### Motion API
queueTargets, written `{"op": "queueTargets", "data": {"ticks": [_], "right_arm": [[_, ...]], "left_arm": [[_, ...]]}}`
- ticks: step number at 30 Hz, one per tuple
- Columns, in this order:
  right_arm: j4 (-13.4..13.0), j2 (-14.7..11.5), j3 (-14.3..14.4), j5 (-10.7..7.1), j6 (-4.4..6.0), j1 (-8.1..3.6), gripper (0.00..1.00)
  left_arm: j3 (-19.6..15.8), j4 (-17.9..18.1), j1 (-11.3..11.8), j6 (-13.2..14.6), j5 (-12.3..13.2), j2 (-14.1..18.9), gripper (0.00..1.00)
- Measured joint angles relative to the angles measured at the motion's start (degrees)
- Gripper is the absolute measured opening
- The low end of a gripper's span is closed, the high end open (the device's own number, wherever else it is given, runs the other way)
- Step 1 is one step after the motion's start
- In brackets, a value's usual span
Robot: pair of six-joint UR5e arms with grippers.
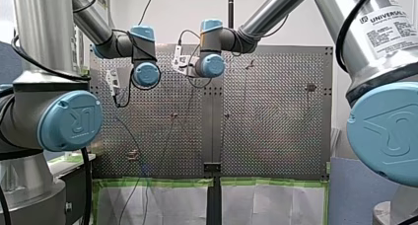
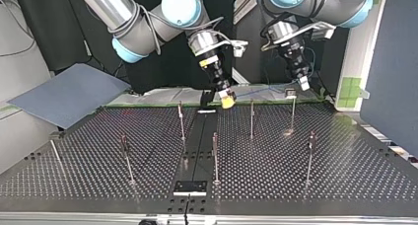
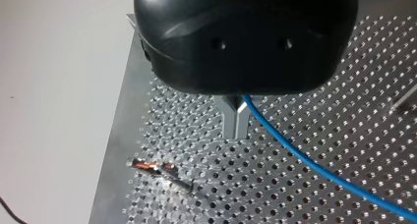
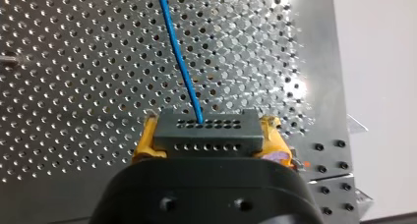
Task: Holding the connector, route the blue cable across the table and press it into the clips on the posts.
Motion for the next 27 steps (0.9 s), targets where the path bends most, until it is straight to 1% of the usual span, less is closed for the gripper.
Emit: {"op": "queueTargets", "data": {"ticks": [6,10,13,19,23,25,27], "right_arm": [[2.94,2.04,-2.98,-0.03,0.23,0.43,0.00],[4.55,2.80,-4.94,-0.03,0.38,0.72,0.00],[5.60,3.10,-6.37,-0.08,0.71,0.87,0.00],[8.56,3.83,-9.51,-0.27,1.56,0.91,0.00],[10.49,4.62,-11.75,-0.95,1.93,0.79,0.00],[10.99,4.88,-12.66,-1.15,2.18,0.72,0.00],[11.38,5.20,-13.73,-1.33,2.66,0.65,0.00]], "left_arm": [[0.54,-0.34,2.66,-0.11,2.55,-0.18,0.00],[2.06,-1.07,4.62,-0.46,3.88,-1.04,0.00],[3.37,-1.72,5.89,-0.60,4.59,-1.34,0.00],[6.37,-3.91,7.41,-0.71,5.30,-1.42,0.00],[7.68,-4.67,8.07,-0.77,5.81,-1.45,0.00],[8.11,-4.87,8.42,-0.76,6.58,-1.46,0.00],[8.34,-4.98,8.70,-0.74,7.19,-1.46,0.00]]}}
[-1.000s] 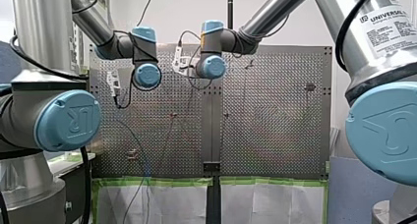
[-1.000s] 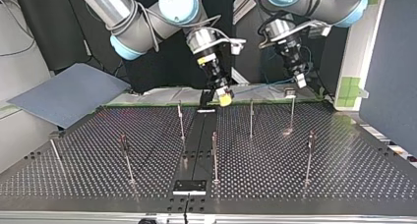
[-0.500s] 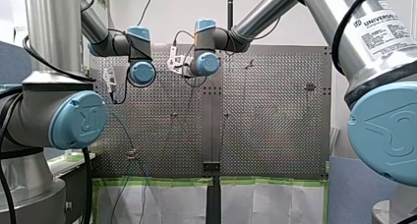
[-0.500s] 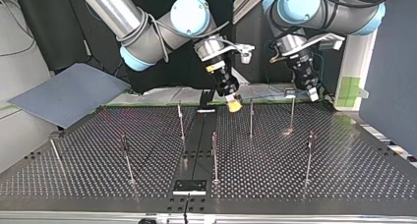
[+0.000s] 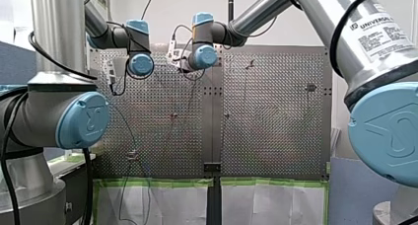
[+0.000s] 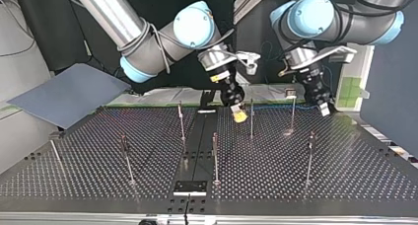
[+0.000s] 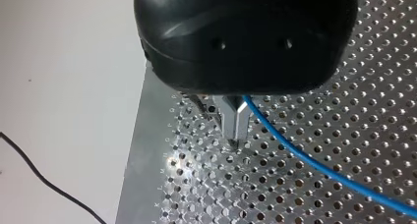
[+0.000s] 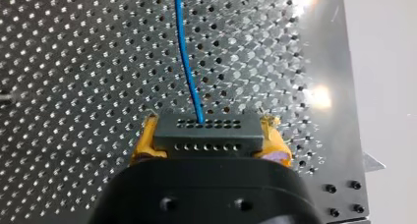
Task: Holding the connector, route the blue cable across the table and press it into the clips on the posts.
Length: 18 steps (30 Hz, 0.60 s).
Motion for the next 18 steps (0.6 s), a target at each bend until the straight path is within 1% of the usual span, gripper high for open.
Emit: {"op": "queueTargets", "data": {"ticks": [4,8,15,18], "right_arm": [[0.95,0.80,-2.18,-0.90,0.89,-0.10,0.00],[1.72,1.56,-4.52,-1.83,2.01,-0.17,0.00],[2.88,3.16,-7.98,-3.90,4.80,-0.14,0.00],[3.57,3.47,-9.31,-4.32,5.54,0.00,0.00]], "left_arm": [[0.22,-0.09,0.59,-0.04,1.15,0.00,0.00],[0.43,-0.15,1.10,-0.06,1.78,-0.01,0.00],[1.59,-0.77,2.11,-0.08,2.48,-0.11,0.00],[2.26,-0.94,2.47,-0.13,3.39,-0.46,0.00]]}}
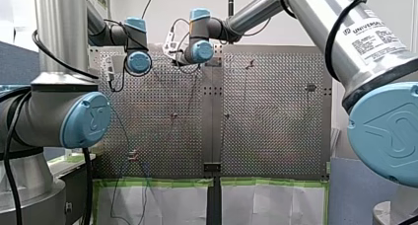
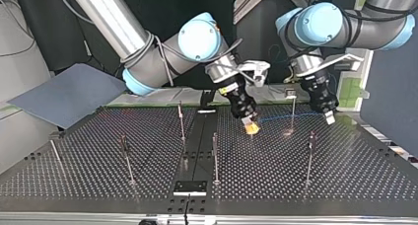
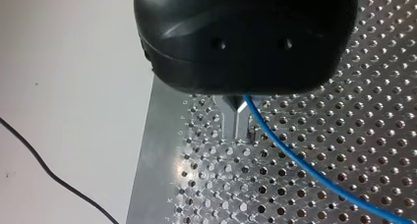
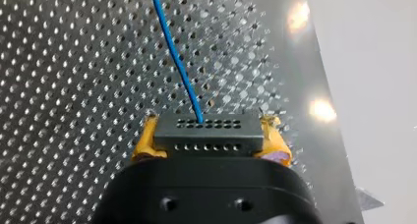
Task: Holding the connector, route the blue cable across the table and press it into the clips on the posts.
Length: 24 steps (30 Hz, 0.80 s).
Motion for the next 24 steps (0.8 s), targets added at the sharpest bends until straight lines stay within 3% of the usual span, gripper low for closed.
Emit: {"op": "queueTargets", "data": {"ticks": [14,24], "right_arm": [[0.56,1.62,-6.58,-0.41,0.49,0.08,0.00],[1.26,3.77,-7.53,-0.80,0.50,0.46,0.00]], "left_arm": [[2.90,0.17,2.07,-0.51,1.41,-2.66,0.00],[3.36,0.71,3.26,-0.82,4.64,-3.70,0.00]]}}
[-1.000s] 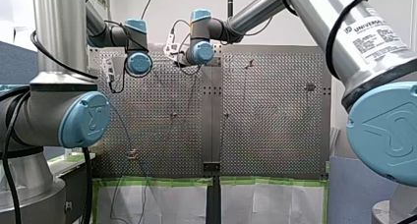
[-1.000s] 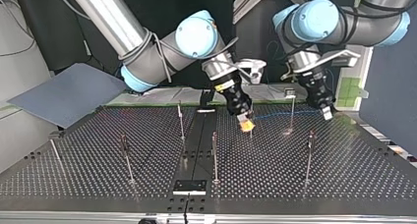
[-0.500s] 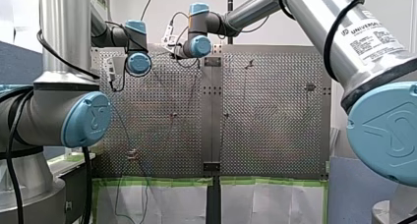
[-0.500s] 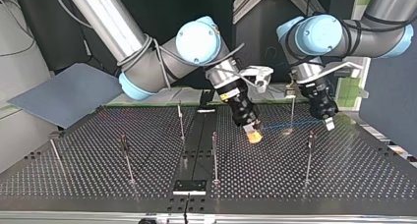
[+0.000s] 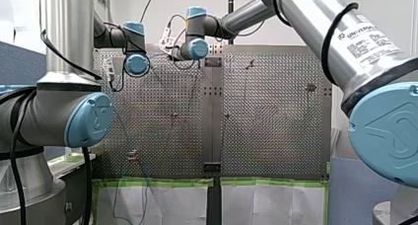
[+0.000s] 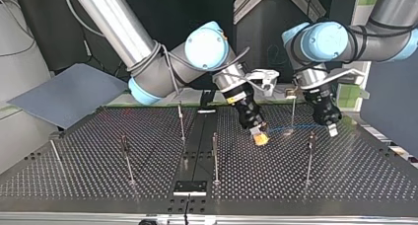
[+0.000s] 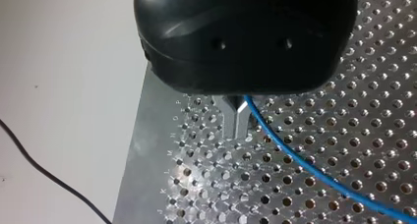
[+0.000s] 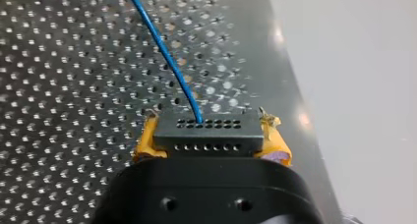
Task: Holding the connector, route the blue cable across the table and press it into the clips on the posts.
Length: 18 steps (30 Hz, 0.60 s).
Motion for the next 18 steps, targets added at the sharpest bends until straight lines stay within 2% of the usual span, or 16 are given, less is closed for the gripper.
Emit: {"op": "queueTargets", "data": {"ticks": [9,18], "right_arm": [[0.16,0.96,-0.06,-0.01,0.00,-0.34,0.00],[0.11,2.11,-1.20,-0.62,0.04,-0.63,0.00]], "left_arm": [[0.92,1.03,2.00,-1.20,0.97,-0.39,0.00],[2.97,1.27,3.73,-2.85,3.86,-2.64,0.00]]}}
